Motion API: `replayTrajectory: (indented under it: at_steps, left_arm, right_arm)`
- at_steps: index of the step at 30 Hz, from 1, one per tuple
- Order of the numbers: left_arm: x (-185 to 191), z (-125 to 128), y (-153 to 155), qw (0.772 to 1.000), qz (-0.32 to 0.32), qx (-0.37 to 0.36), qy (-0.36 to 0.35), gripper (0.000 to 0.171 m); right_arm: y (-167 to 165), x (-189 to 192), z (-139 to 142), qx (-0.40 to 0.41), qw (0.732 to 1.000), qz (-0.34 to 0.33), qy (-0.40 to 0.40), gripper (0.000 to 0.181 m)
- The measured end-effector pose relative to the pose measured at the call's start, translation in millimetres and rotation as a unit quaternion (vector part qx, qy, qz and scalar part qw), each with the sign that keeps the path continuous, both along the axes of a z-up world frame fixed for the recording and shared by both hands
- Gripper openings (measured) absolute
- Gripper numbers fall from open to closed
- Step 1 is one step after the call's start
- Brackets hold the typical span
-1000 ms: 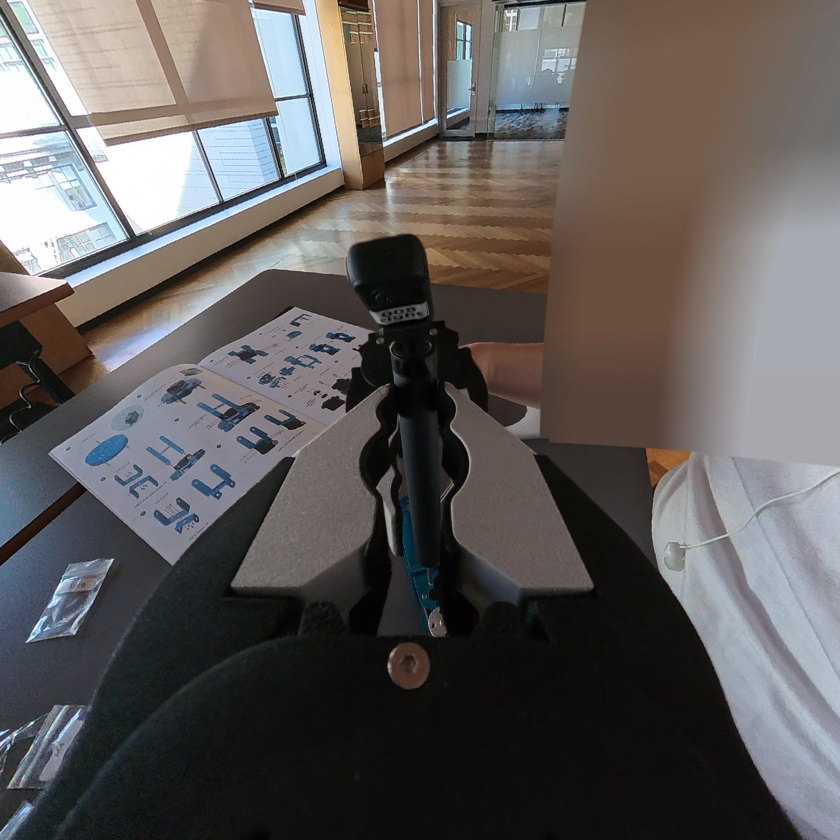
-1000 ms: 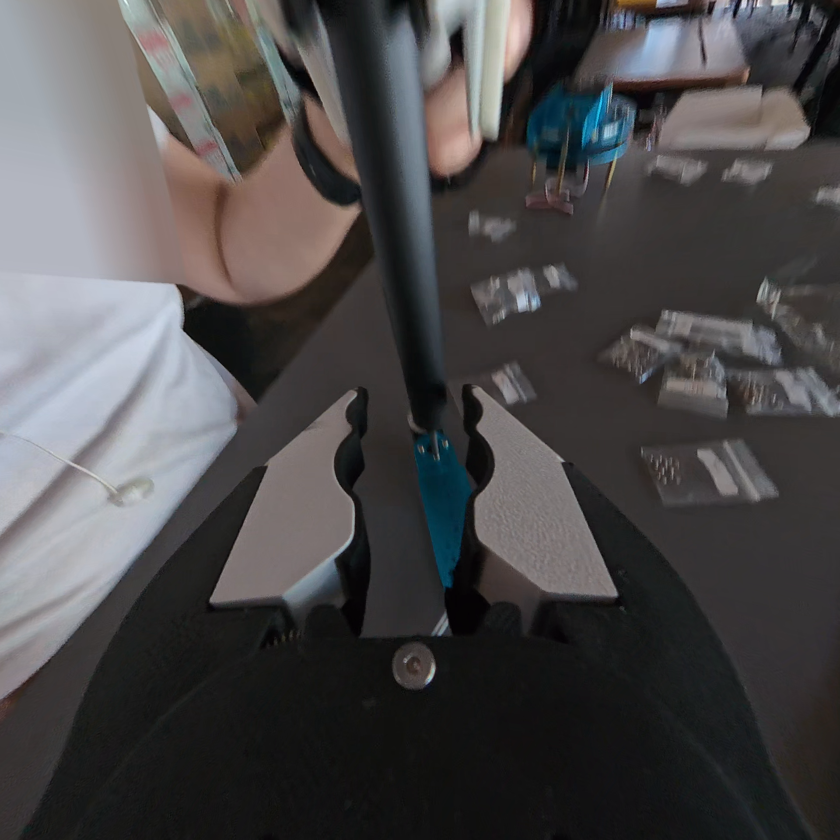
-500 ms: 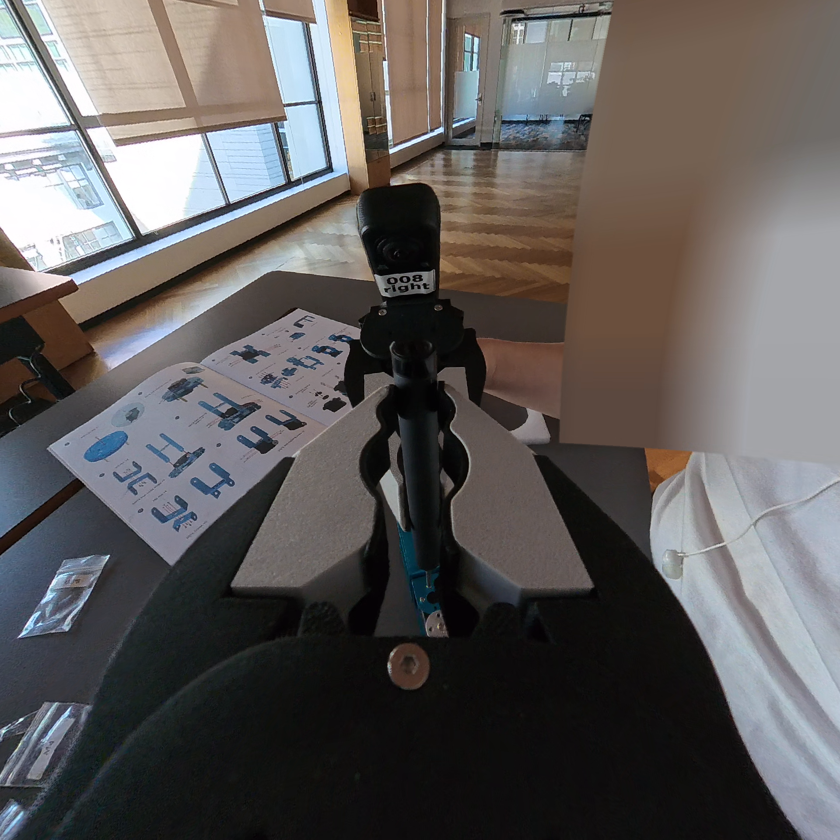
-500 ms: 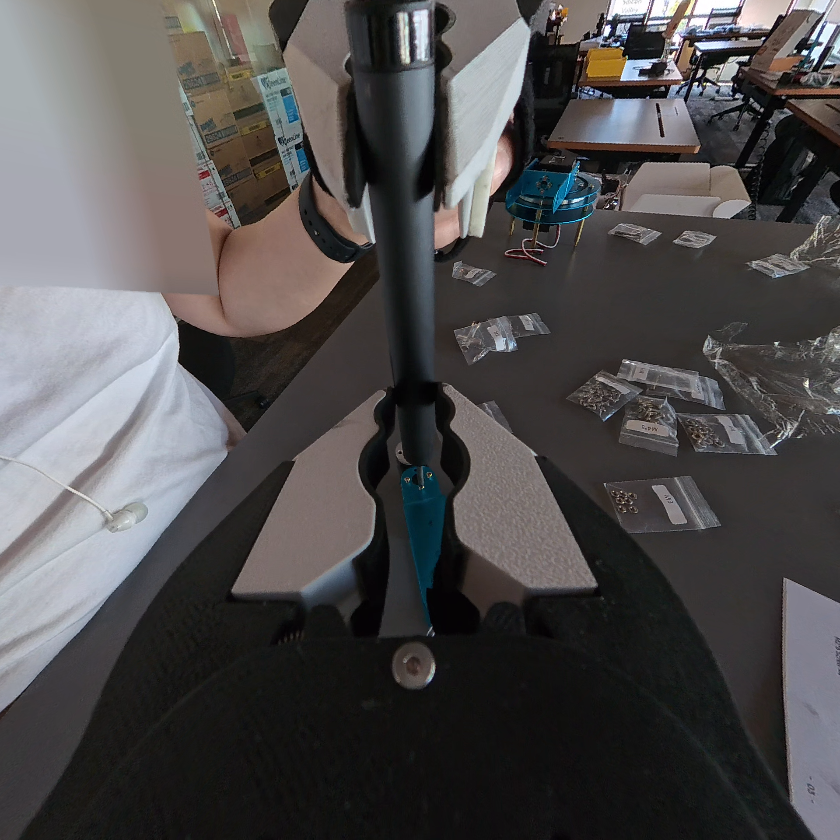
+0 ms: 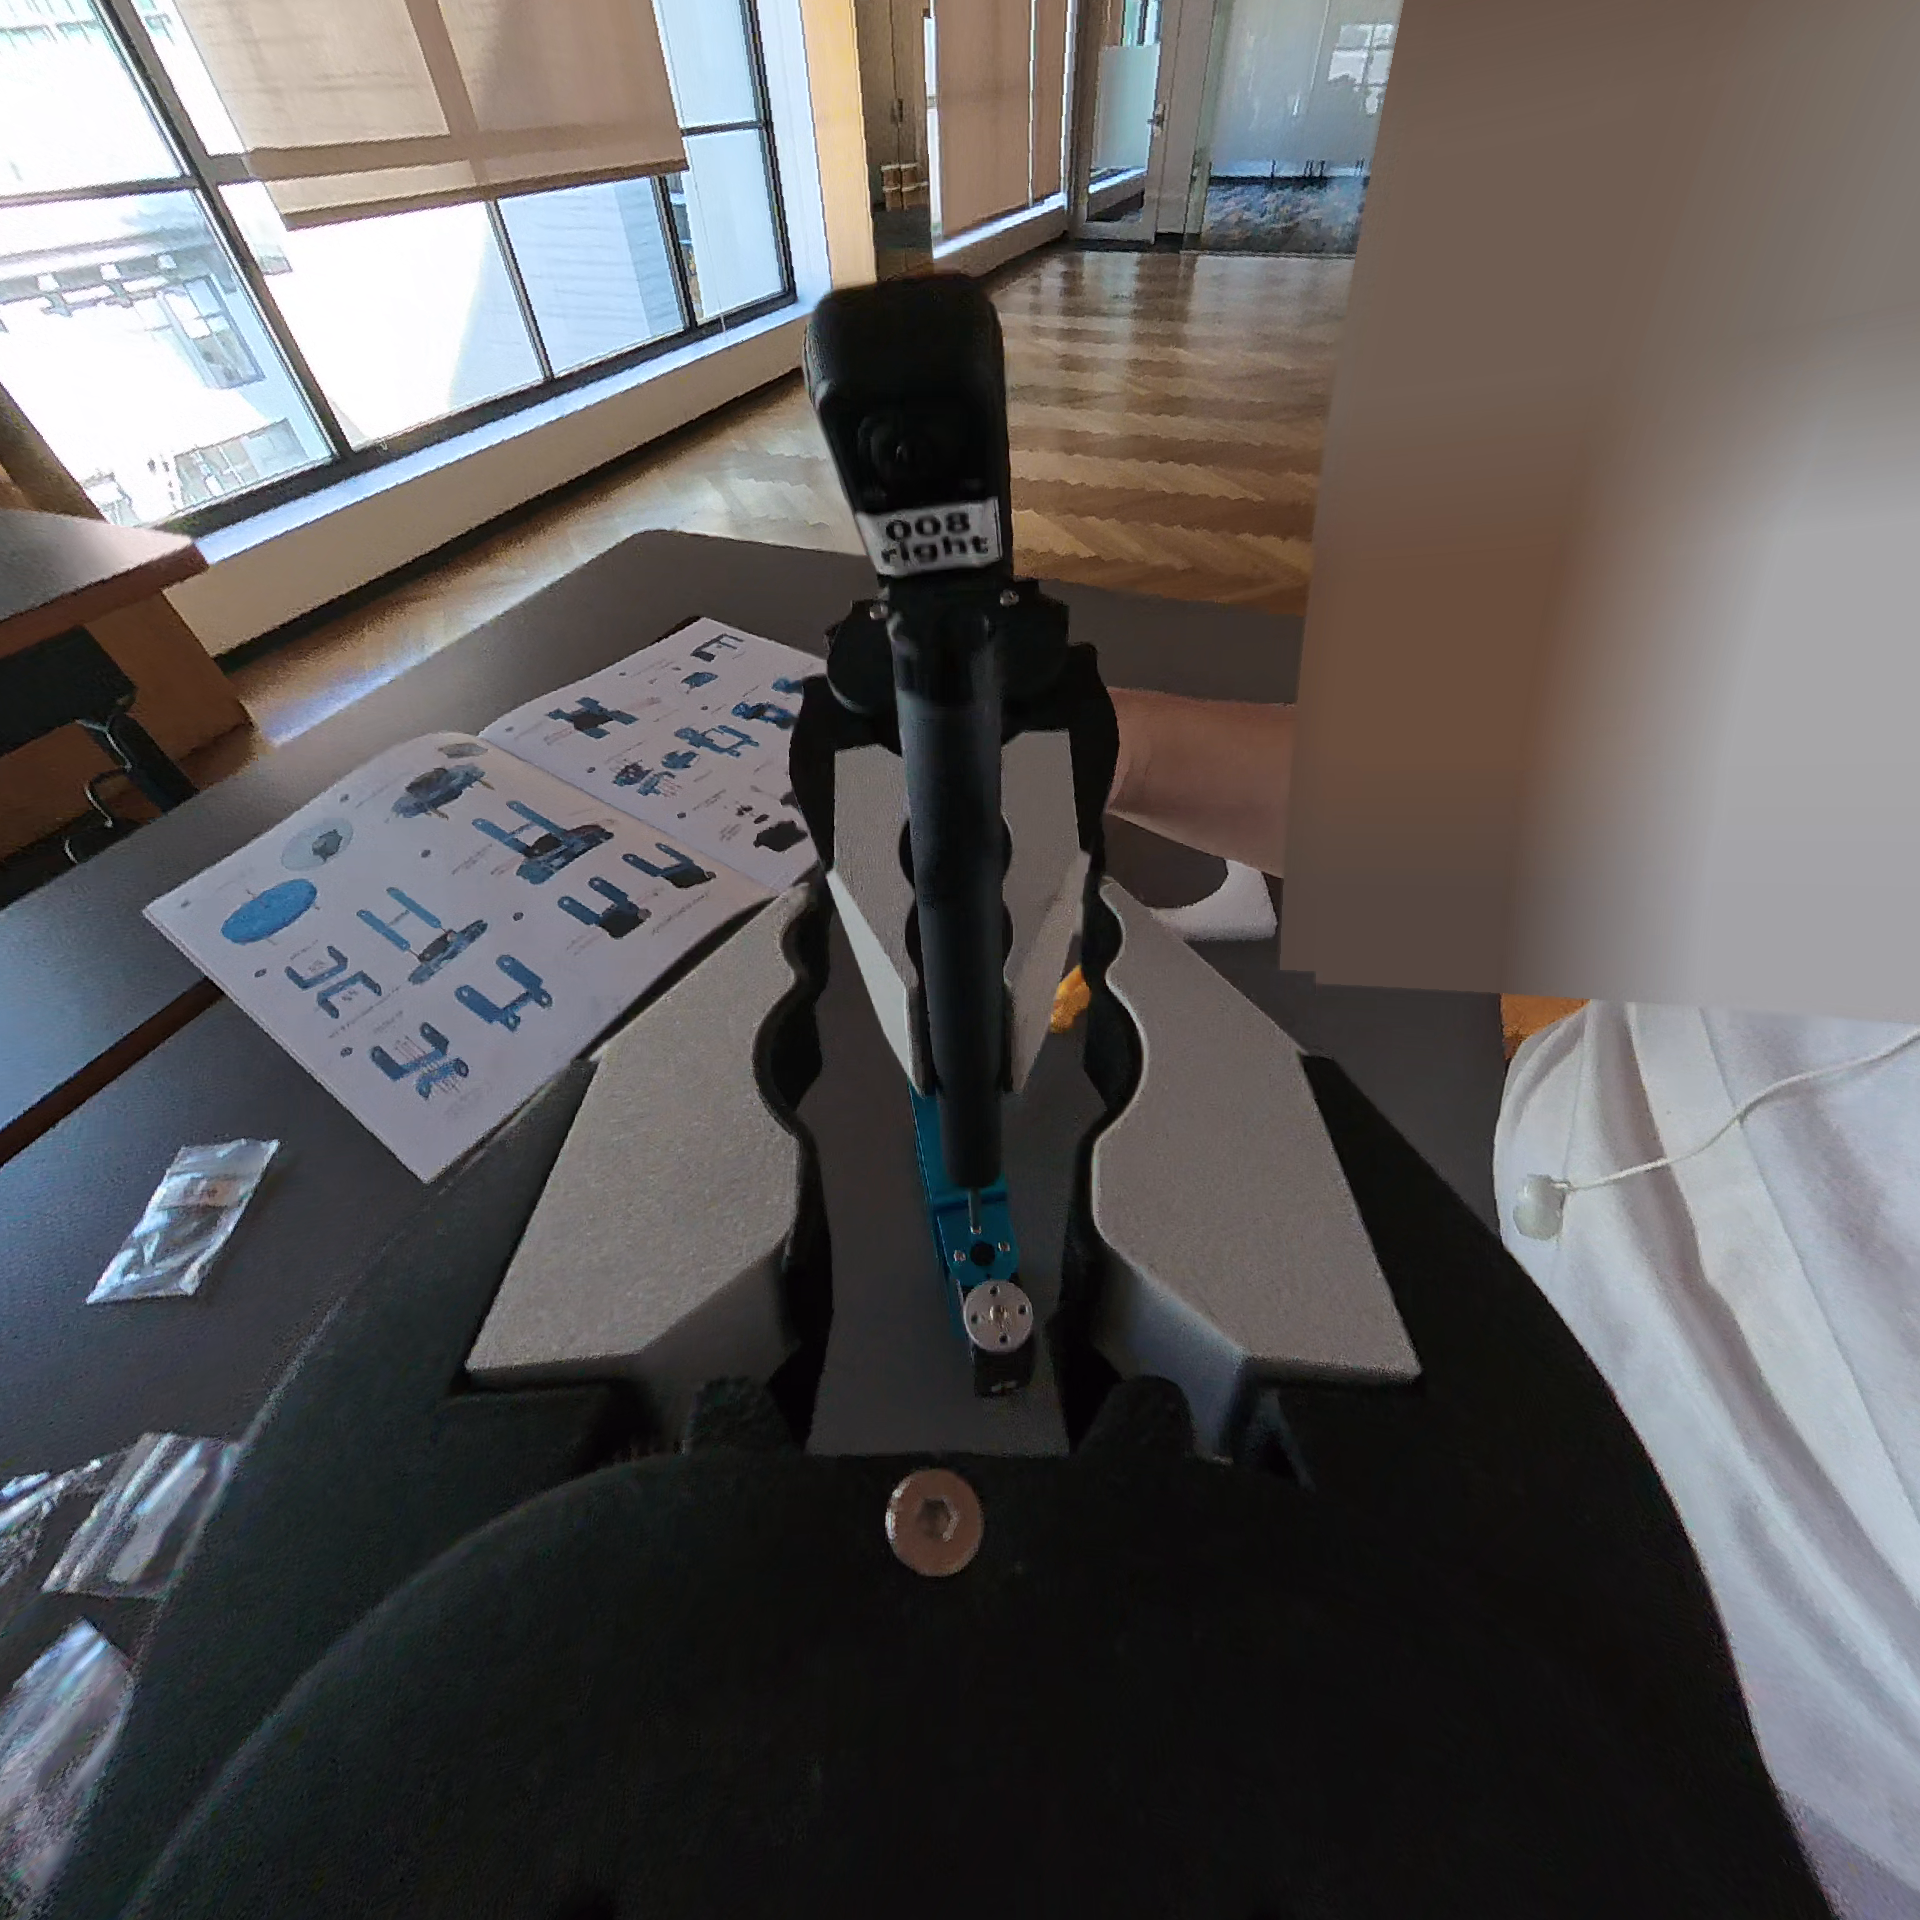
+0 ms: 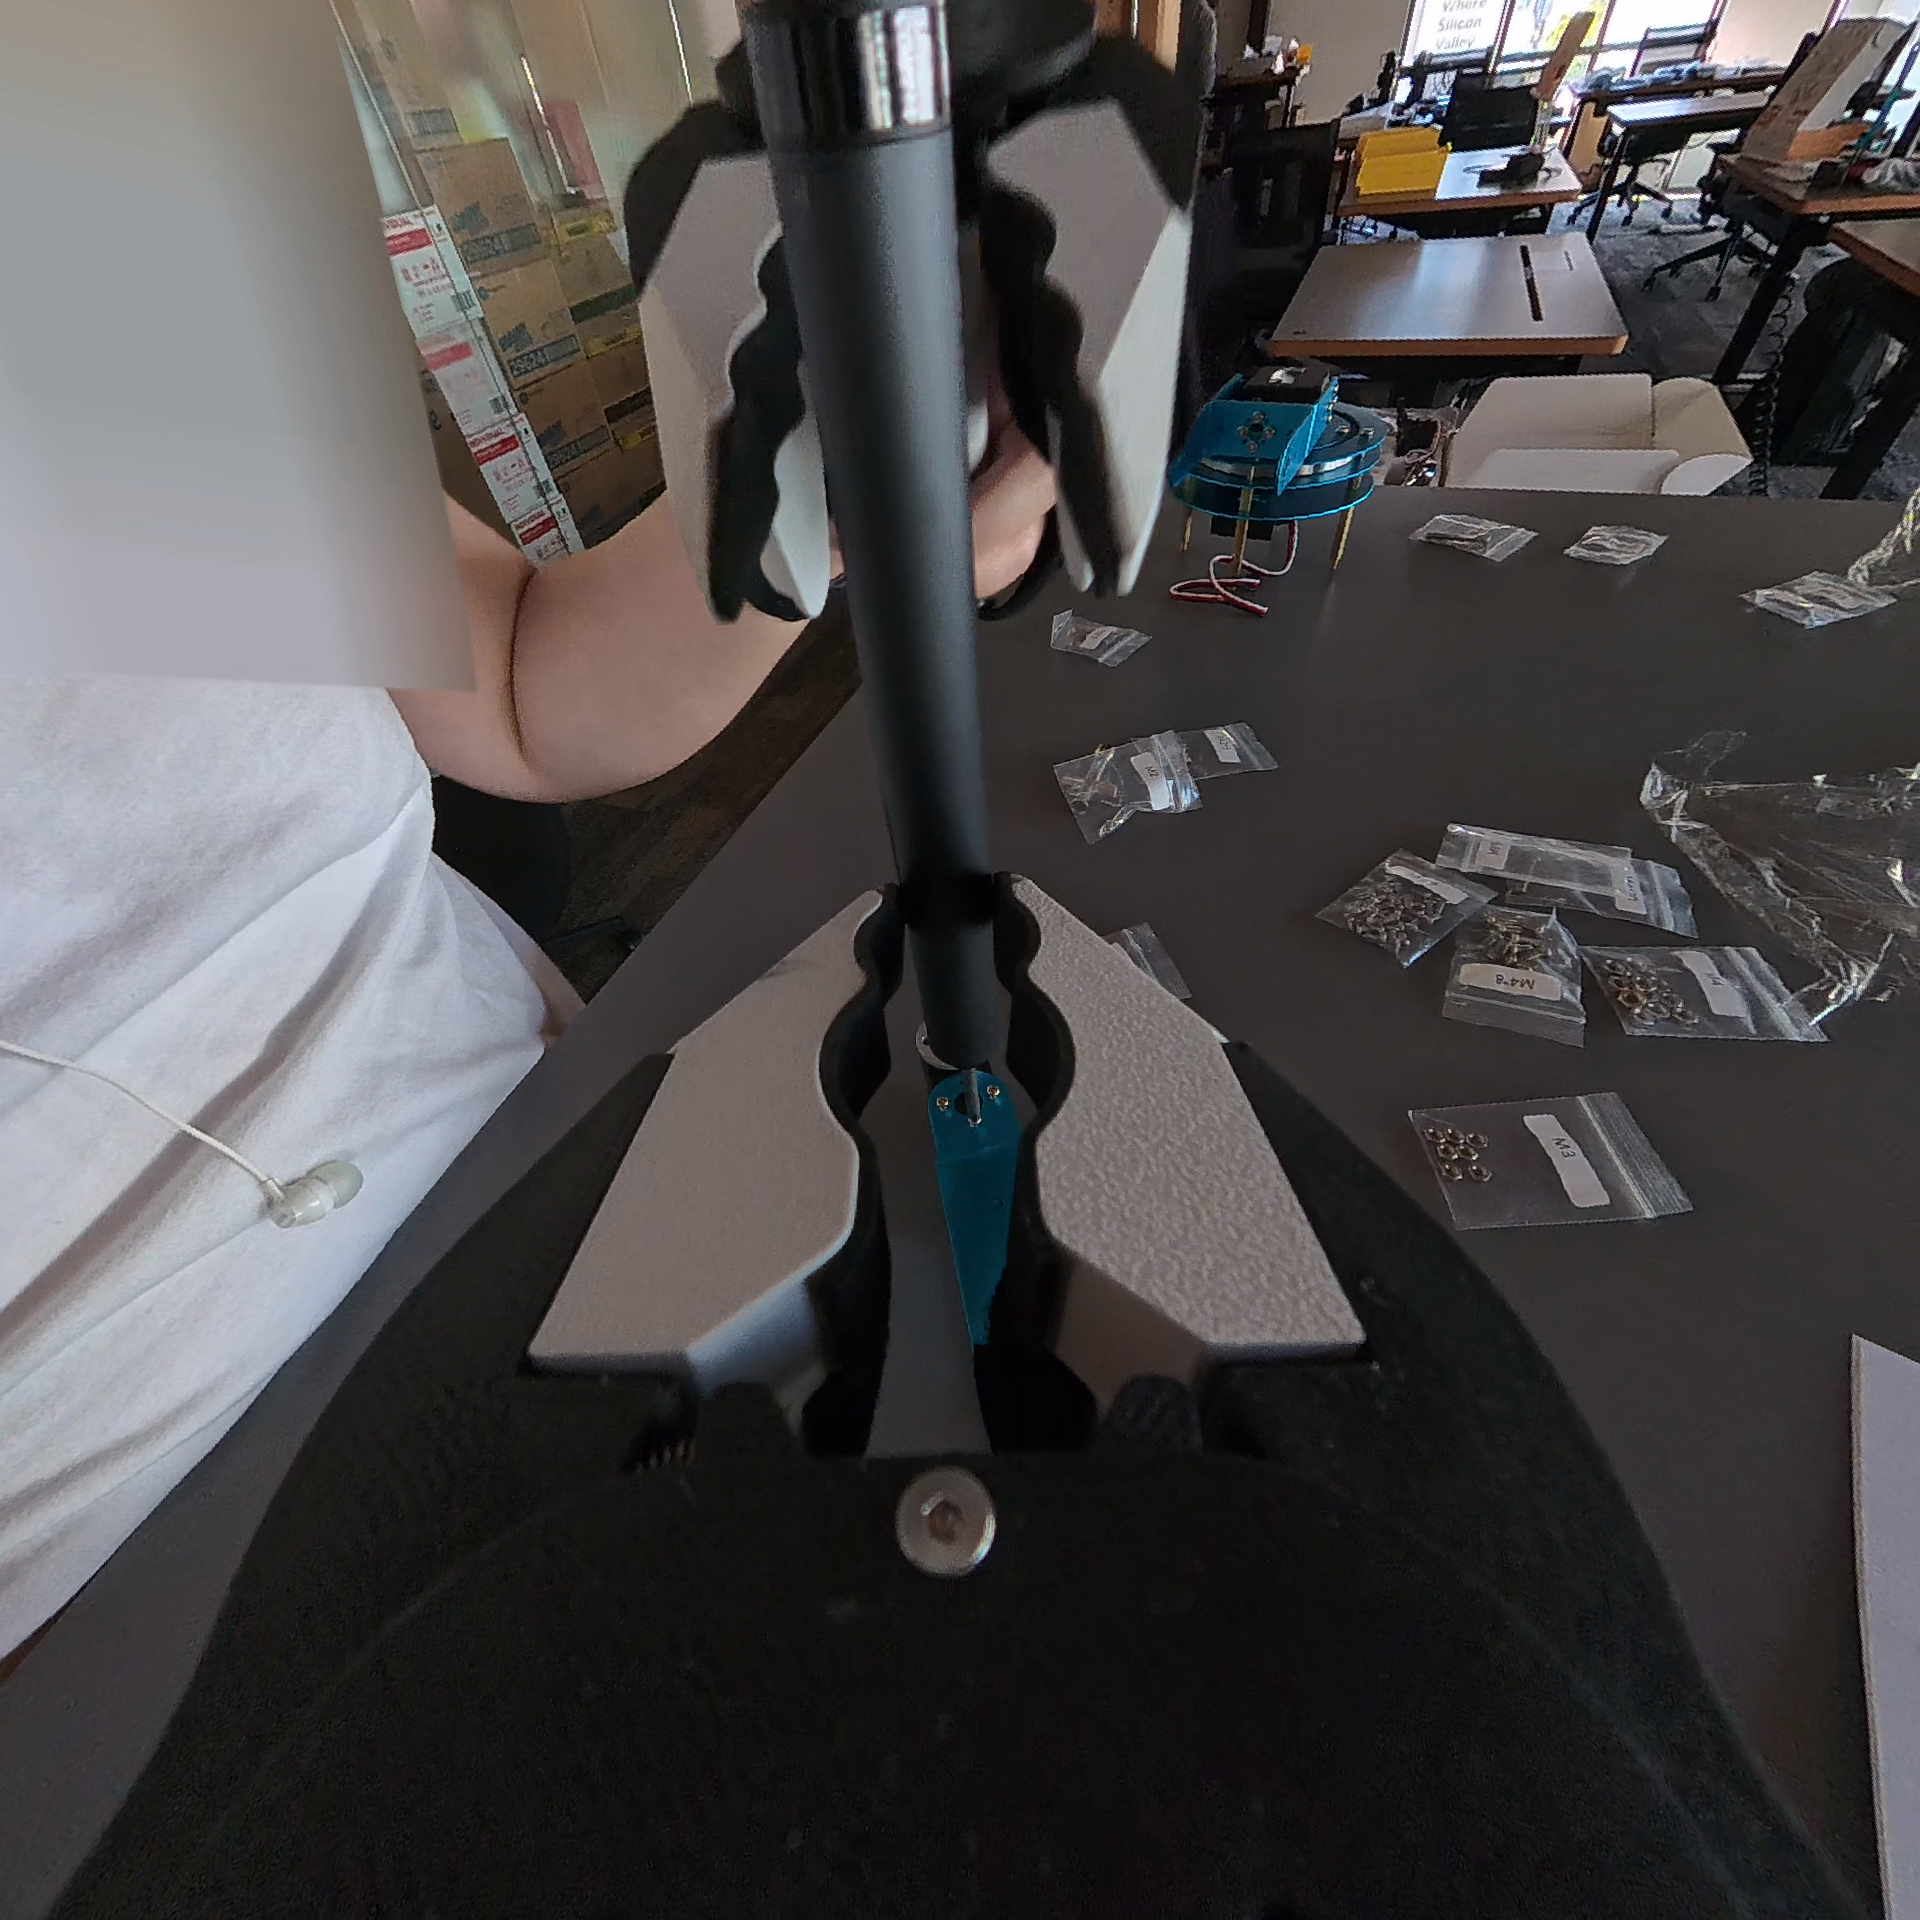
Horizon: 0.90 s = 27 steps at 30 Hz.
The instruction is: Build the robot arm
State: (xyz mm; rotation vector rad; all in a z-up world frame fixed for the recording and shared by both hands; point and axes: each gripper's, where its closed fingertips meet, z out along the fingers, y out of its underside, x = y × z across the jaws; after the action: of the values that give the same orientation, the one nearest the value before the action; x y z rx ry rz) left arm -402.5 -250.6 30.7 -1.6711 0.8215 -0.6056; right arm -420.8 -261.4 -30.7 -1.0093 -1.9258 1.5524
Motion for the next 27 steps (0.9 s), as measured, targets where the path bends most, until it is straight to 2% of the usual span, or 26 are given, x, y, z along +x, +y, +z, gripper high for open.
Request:
replayTrajectory:
  at_steps: [2,4,8,12,15,16,18,27]
  left_arm:
    - [-7,-20,-8,1.000,0.008,-0.029,0.004,0.051]
    - [-15,-51,-14,0.997,0.027,-0.067,0.015,0.051]
    - [-12,-105,-18,0.992,0.057,-0.110,0.022,0.040]
    - [-5,-130,-11,0.989,0.090,-0.111,0.031,0.038]
    - [-6,-150,-4,0.984,0.114,-0.115,0.079,0.040]
    - [-6,-155,-2,0.982,0.120,-0.115,0.093,0.038]
    - [-4,-158,-2,0.982,0.117,-0.114,0.097,0.023]
    - [-3,-158,-1,0.985,0.121,-0.108,0.059,0.022]
  right_arm:
    - [0,0,0,0.002,1.000,-0.001,0.001,0.017]
    - [-1,-1,0,0.003,1.000,0.000,0.000,0.017]
    - [-3,-2,0,0.003,1.000,0.003,0.001,0.017]
    - [-2,-2,0,-0.001,1.000,0.002,0.002,0.017]
    - [-2,-2,0,0.001,1.000,0.002,0.002,0.017]
    - [-2,-2,0,0.001,1.000,0.001,0.003,0.017]
    - [-2,-2,0,0.000,1.000,0.000,0.003,0.017]
    - [2,-1,-1,0.002,1.000,-0.002,0.004,0.017]
